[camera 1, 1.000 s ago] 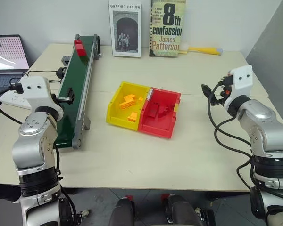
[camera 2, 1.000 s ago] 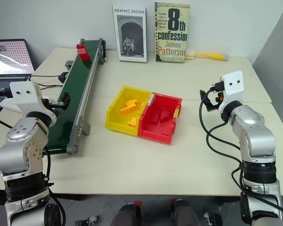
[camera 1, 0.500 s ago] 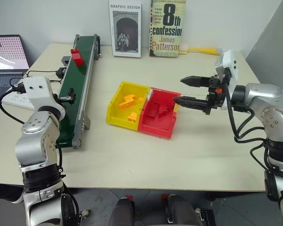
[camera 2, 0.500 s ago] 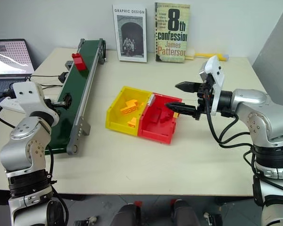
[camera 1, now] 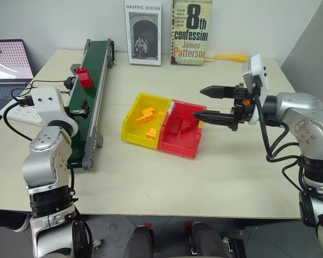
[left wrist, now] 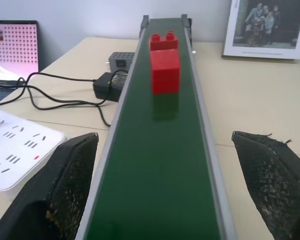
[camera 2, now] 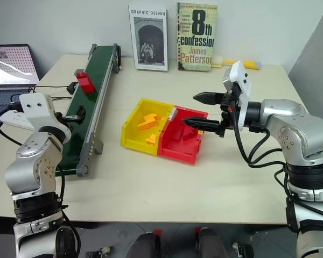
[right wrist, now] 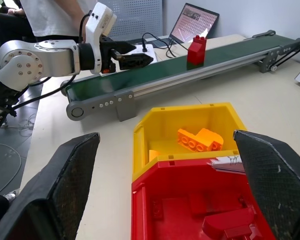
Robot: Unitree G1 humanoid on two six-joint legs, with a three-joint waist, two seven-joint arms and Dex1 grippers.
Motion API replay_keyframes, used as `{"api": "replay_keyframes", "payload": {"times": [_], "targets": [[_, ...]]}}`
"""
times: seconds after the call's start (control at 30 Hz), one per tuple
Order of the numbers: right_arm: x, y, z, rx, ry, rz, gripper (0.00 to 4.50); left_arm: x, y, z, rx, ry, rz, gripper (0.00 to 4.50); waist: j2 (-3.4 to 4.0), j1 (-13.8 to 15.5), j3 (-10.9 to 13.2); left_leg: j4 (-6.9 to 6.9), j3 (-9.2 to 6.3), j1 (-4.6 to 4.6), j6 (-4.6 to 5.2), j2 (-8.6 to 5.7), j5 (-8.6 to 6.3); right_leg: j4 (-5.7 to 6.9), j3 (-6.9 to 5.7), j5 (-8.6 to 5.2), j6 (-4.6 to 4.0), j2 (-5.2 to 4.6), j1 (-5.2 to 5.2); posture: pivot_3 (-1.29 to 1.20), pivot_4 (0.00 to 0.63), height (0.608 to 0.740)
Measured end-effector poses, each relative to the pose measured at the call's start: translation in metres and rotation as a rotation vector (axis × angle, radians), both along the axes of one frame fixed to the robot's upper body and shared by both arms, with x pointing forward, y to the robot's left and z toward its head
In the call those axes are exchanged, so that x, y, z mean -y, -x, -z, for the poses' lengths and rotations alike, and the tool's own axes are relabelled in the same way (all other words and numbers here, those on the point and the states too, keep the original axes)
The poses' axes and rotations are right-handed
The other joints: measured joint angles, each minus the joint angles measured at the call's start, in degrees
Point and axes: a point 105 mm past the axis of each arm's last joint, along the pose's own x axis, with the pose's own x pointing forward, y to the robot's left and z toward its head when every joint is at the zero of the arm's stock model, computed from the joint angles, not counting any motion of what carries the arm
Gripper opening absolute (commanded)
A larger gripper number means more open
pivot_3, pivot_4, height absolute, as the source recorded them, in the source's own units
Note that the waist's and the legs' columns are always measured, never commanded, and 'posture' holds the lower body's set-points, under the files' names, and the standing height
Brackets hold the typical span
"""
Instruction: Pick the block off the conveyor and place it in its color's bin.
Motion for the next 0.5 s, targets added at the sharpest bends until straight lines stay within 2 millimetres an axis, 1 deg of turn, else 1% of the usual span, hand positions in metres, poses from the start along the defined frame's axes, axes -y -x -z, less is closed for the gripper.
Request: {"api": "replay_keyframes", "payload": {"times": [0.27,0.4,0.5], "targets": [[-0.002,0.003,-0.001,0.009,0.003,-0.001,4.5,-0.002,-0.006,0.003,-0.01,0.013,-0.007,4.48,0.0,0.0,0.0,0.0,-0.01,-0.01,0.0,0.0,0.0,0.01,-0.01,0.0,0.0,0.0,0.0,0.0,0.15,0.74],[-0.002,0.004,-0.001,0.001,-0.004,-0.003,4.5,0.001,-0.009,0.003,-0.008,0.008,0.004,4.48,0.0,0.0,0.0,0.0,-0.01,0.0,0.0,0.0,0.0,0.01,-0.01,0.0,0.0,0.0,0.0,0.0,0.15,0.74],[-0.002,0.005,-0.001,-0.002,-0.002,-0.002,4.5,0.001,-0.012,0.006,-0.017,0.016,0.001,4.48,0.0,0.0,0.0,0.0,-0.01,0.0,0.0,0.0,0.0,0.01,-0.01,0.0,0.0,0.0,0.0,0.0,0.15,0.74]]}}
